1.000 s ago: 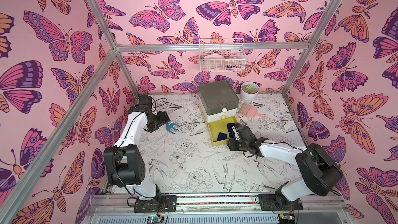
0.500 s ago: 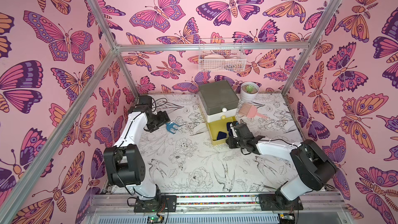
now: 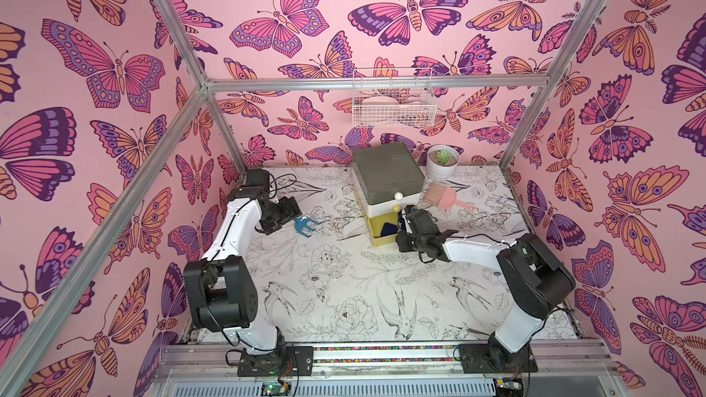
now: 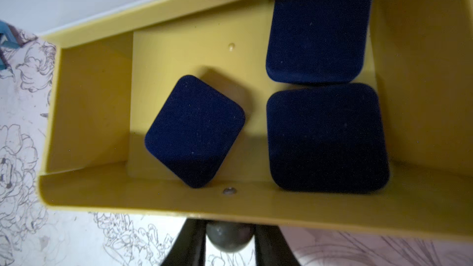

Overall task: Place the brooch boxes into the drawer by color
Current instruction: Close the drawer in the storage box.

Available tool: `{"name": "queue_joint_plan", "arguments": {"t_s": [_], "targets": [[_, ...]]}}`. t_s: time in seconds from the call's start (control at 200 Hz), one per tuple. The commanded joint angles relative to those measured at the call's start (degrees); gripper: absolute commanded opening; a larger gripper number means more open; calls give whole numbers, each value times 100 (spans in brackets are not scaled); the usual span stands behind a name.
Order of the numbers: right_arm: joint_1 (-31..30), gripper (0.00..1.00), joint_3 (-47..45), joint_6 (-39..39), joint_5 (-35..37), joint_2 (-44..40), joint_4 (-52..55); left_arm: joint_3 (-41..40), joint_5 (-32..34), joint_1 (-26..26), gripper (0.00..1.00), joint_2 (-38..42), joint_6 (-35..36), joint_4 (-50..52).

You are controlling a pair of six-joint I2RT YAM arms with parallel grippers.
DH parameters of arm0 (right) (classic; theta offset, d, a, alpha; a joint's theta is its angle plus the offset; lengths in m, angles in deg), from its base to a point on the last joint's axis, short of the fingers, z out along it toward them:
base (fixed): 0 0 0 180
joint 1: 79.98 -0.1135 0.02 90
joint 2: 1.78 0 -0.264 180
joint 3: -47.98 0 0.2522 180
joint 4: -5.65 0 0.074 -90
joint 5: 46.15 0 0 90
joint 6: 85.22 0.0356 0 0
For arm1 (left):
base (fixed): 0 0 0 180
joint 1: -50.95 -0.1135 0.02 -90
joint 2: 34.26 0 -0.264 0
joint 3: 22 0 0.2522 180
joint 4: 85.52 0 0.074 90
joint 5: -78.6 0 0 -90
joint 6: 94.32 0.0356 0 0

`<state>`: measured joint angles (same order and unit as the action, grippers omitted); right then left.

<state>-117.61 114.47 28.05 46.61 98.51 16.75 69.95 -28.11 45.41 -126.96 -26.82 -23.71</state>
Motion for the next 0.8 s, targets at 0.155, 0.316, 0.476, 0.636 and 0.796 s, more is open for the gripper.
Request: {"name": "queue_joint_plan", "arguments": {"t_s": [0.155,0.316,0.476,0.636,0.796], "targets": [[19,31,162,-36,304,70,-653,108,63,38,86,97,98,143],[19,42,57,-66,256,-279,-435,136,7,44,86,46,78,134],[19,63,-216,51,333,-795,-324,177,-11,46,86,42,79,134],[58,63,-423,236,337,-1481,-100,205,-33,57,86,16,75,134],[477,12,-786,606,127,-1934,-85,205,-34,71,86,-7,79,134]]}}
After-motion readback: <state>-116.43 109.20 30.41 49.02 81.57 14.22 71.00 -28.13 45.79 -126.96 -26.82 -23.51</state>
